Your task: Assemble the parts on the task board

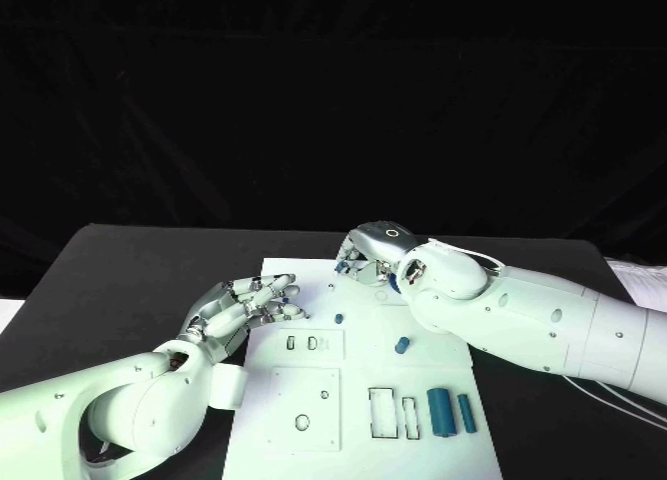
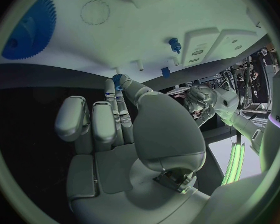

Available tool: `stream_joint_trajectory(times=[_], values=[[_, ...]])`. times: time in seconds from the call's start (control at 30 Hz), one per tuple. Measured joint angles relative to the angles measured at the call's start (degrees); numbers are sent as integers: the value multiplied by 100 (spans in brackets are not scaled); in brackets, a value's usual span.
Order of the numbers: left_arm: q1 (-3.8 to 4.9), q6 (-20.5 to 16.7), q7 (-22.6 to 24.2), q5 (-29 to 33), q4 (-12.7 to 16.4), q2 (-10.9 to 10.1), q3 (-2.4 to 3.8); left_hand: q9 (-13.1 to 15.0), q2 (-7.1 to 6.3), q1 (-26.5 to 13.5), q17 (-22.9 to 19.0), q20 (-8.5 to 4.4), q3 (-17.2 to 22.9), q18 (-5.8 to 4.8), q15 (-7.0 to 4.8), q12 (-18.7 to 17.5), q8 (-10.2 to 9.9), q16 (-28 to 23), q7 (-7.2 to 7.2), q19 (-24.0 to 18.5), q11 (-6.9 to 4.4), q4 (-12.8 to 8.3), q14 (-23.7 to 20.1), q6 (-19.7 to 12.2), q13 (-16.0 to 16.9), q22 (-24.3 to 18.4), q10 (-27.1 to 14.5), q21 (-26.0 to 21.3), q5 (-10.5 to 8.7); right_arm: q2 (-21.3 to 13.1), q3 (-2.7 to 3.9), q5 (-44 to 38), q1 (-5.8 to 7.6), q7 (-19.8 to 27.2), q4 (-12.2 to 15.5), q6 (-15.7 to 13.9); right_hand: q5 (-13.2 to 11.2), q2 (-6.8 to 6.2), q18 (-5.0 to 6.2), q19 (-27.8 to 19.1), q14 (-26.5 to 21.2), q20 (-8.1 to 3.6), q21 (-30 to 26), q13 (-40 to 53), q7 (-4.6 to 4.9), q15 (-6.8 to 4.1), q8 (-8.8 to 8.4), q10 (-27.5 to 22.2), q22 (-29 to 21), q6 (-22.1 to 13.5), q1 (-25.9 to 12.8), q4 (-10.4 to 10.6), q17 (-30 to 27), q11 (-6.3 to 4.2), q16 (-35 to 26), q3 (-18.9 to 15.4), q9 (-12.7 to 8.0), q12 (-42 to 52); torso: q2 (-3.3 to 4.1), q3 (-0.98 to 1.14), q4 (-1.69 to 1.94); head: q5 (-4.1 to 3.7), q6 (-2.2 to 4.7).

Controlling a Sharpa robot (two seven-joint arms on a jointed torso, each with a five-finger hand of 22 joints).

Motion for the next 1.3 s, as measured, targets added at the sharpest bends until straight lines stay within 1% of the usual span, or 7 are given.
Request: stream_joint_trajectory(times=[0.3, 0.83, 0.9, 0.97, 1.13, 1.2, 1.3], values=[[51, 10, -11, 5, 11, -2, 0, 0, 0, 0, -1, 0, 0, 0, 0, 0, 0, 0, 0, 0, 0, 0, 0, 0, 0, 0, 0, 0, 0, 80, 4, 0, 7, 14, -89, 19, 16, -23, 5, 0, 0, 0, 0, 0, 7, 0, 0, 0, -1, -12, -23, 6, 3, 0, 0, 6, 0, 0, 32, -20, 22, -5, 13], [70, 28, -25, 10, 1, 6, 0, 0, 0, 0, -2, 0, 0, 0, 0, 0, 0, 1, 0, 0, 0, 0, 0, 0, 0, 1, 0, 0, 0, 170, 2, -44, 7, -27, -185, 151, 16, -47, 9, 0, 0, 0, 0, 1, 19, 0, -11, -24, 15, -44, -45, 82, 32, 24, 31, 19, 0, 0, 47, -30, 36, -20, 1], [71, 30, -28, 10, -1, 8, 0, 0, 0, 0, 0, 0, 0, 0, 1, 0, 0, -6, 0, 0, 0, 0, -31, 0, 0, -1, 0, 0, 0, 172, 5, -54, 10, -46, -180, 172, 16, -116, 11, 0, 0, 0, 0, -2, 33, 0, -13, -75, 15, -60, -55, 123, 34, 51, 31, 12, 40, 0, 48, -32, 40, -6, 8], [71, 32, -30, 10, -3, 8, 0, 0, 0, 0, 6, 0, 0, 0, 1, 0, 0, -20, 0, 0, 0, 0, -41, 0, 0, -5, 0, 0, 0, 173, 5, -61, 11, -69, -178, 189, 30, -243, 12, -48, -2, 41, -22, -22, 117, 2, 6, -260, -80, -205, -134, 213, 33, 111, 50, -23, 106, -24, 48, -34, 42, 2, 12], [71, 35, -36, 11, -4, 10, 0, 0, 10, -10, 6, 0, 0, 1, 1, 0, 0, -20, 0, 0, 0, 0, -41, 0, 0, -5, 0, 0, 0, 172, -1, -64, 11, -121, -178, 214, 48, -691, 13, -406, -3, 176, -407, -36, 350, 192, -22, -1038, -735, -1169, -257, 416, -317, 302, -164, -461, -95, -29, 48, -37, 46, 13, 27], [71, 35, -37, 11, -7, 9, 0, 0, 23, -22, 14, 0, 0, 0, 1, 0, 0, -20, 0, 0, 0, 0, -41, 0, 0, -12, 0, 0, 0, 164, -2, -64, 11, -140, -178, 215, 48, -714, 13, -485, 0, 255, -551, -24, 417, 246, -22, -1294, -942, -1347, -81, 664, -417, 368, -218, -854, -85, -29, 49, -37, 47, 1, 31], [71, 34, -38, 11, -15, 4, 0, 0, 23, -22, 14, 0, 0, 0, 1, 0, 0, -20, 0, 0, 0, 0, -41, 0, 0, -12, 0, 0, 0, 134, -2, -63, 14, -162, -157, 205, 48, -650, 13, -484, 0, 255, -576, -10, 417, 246, -20, -1307, -1000, -1363, 121, 804, -449, 384, -227, -1001, -68, 17, 50, -38, 44, -11, 40]])
